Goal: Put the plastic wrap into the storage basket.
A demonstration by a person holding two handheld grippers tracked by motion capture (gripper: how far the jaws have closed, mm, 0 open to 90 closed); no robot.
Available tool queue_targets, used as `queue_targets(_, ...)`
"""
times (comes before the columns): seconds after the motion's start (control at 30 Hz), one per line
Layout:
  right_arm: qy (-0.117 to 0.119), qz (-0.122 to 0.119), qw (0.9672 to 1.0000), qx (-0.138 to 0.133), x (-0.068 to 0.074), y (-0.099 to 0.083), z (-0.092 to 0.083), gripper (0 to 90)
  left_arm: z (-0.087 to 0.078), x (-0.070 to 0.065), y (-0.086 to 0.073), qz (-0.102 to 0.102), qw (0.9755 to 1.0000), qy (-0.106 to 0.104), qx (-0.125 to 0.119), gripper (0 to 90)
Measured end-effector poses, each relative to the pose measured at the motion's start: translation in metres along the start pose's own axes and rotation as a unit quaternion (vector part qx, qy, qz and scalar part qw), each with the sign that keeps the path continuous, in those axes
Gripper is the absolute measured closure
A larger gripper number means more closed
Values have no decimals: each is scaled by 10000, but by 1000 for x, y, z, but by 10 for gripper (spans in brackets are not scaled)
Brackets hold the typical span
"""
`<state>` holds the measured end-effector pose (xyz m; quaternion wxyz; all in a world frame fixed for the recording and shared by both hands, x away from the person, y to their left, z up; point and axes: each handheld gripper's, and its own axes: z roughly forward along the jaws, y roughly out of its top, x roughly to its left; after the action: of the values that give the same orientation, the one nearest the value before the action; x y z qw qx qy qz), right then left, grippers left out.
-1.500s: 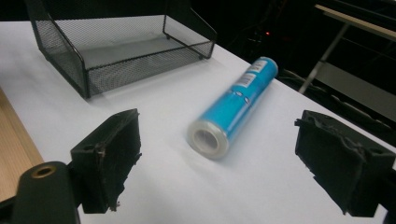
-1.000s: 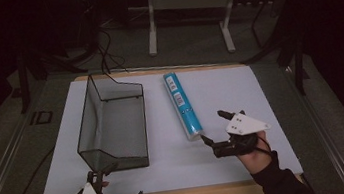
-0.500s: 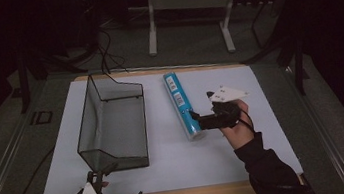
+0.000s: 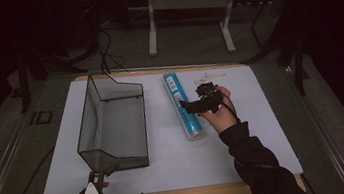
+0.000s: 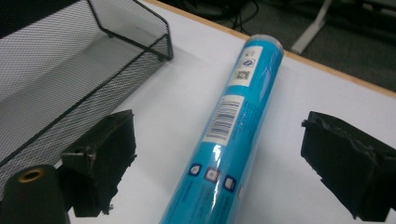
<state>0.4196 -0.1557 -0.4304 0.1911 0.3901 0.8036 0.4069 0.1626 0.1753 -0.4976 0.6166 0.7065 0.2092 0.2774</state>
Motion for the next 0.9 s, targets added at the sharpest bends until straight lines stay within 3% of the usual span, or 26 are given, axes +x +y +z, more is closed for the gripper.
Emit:
queue_targets(0.1, 18, 203, 9994, 281, -5, 5, 13, 118, 0, 0, 0, 14, 10000, -7, 8, 7)
queue_targets(0.4, -6, 555, 9963, 654, -11, 13, 44, 138, -1, 0, 0, -4, 10000, 3, -6, 7)
queue_targets(0.67, -118, 769, 9898, 1191, -13, 20, 73, 156, -2, 1, 0, -34, 10000, -10, -35, 7)
queue_targets(0.9, -217, 942, 9845, 1464, -19, 22, 92, 170, -3, 0, 1, -38, 10000, -34, -52, 7)
